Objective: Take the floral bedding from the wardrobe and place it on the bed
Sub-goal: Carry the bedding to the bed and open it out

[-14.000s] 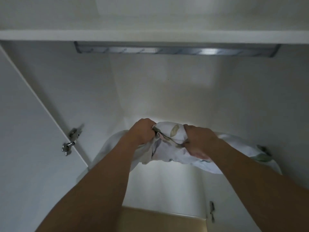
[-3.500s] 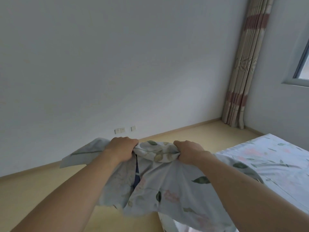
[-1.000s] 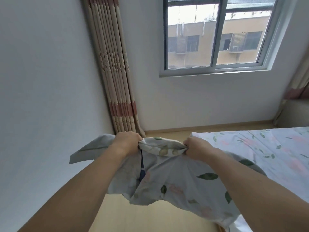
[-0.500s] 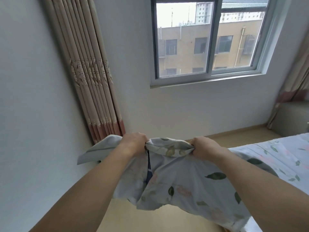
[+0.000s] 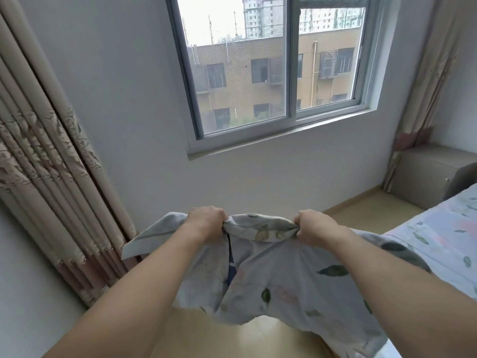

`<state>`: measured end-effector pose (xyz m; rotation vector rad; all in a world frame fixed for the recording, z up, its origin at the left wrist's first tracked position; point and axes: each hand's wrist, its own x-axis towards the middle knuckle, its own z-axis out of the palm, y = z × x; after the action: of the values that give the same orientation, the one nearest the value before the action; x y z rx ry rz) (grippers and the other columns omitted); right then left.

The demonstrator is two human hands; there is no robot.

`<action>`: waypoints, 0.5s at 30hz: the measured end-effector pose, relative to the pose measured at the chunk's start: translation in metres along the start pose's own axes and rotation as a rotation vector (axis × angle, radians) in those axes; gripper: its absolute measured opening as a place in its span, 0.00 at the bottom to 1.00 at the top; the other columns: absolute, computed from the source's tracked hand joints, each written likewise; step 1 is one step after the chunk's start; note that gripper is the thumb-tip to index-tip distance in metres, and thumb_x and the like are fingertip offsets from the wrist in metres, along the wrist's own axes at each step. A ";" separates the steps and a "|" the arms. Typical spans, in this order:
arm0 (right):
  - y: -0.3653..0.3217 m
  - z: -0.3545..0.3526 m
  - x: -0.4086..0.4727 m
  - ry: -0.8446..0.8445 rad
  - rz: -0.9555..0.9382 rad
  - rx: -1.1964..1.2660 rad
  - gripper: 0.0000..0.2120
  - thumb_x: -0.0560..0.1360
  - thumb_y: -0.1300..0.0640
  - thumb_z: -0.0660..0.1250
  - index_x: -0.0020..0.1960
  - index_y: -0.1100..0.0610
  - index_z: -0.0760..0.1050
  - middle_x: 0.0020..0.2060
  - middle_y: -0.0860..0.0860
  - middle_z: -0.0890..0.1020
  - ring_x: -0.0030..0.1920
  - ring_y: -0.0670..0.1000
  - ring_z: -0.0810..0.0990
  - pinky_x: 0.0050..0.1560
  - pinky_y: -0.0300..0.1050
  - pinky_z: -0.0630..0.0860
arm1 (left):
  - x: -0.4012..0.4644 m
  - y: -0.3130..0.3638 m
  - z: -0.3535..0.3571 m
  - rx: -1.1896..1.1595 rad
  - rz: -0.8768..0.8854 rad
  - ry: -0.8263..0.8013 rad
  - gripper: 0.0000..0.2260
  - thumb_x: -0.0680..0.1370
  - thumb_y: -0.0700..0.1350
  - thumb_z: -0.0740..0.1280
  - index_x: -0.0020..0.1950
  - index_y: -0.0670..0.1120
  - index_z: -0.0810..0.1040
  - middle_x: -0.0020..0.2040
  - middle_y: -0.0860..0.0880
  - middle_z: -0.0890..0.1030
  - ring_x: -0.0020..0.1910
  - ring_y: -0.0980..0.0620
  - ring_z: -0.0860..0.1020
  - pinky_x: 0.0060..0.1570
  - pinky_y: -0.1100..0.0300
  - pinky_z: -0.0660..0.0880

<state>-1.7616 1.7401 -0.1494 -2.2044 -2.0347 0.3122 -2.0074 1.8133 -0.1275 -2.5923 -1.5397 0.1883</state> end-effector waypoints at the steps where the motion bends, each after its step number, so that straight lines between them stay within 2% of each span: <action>1: 0.005 -0.005 0.021 0.012 0.015 0.008 0.11 0.68 0.59 0.61 0.45 0.50 0.80 0.46 0.54 0.83 0.49 0.58 0.81 0.42 0.41 0.70 | 0.025 -0.005 -0.004 0.005 0.018 0.010 0.03 0.73 0.47 0.62 0.41 0.50 0.75 0.46 0.48 0.82 0.44 0.44 0.79 0.41 0.57 0.71; 4: 0.020 -0.018 0.082 0.027 0.053 0.016 0.11 0.68 0.59 0.61 0.43 0.49 0.80 0.45 0.53 0.83 0.48 0.58 0.80 0.42 0.41 0.71 | 0.099 -0.019 -0.012 0.020 0.068 0.037 0.03 0.73 0.47 0.62 0.40 0.51 0.73 0.45 0.48 0.82 0.44 0.44 0.80 0.40 0.56 0.72; 8: 0.047 -0.023 0.164 0.029 0.132 0.024 0.08 0.67 0.59 0.60 0.38 0.49 0.75 0.40 0.51 0.80 0.41 0.57 0.76 0.40 0.41 0.70 | 0.202 -0.030 -0.010 0.041 0.148 0.064 0.04 0.73 0.48 0.63 0.43 0.51 0.76 0.47 0.48 0.82 0.46 0.44 0.80 0.40 0.57 0.70; 15: 0.109 -0.026 0.292 0.046 0.354 0.044 0.09 0.66 0.61 0.58 0.34 0.50 0.74 0.37 0.48 0.79 0.42 0.55 0.77 0.39 0.41 0.70 | 0.393 -0.025 0.001 0.076 0.383 0.084 0.04 0.74 0.47 0.63 0.46 0.50 0.77 0.49 0.47 0.82 0.49 0.43 0.80 0.41 0.57 0.69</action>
<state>-1.6286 2.0229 -0.1684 -2.5124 -1.5907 0.3322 -1.8429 2.1703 -0.1419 -2.7667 -0.9778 0.1650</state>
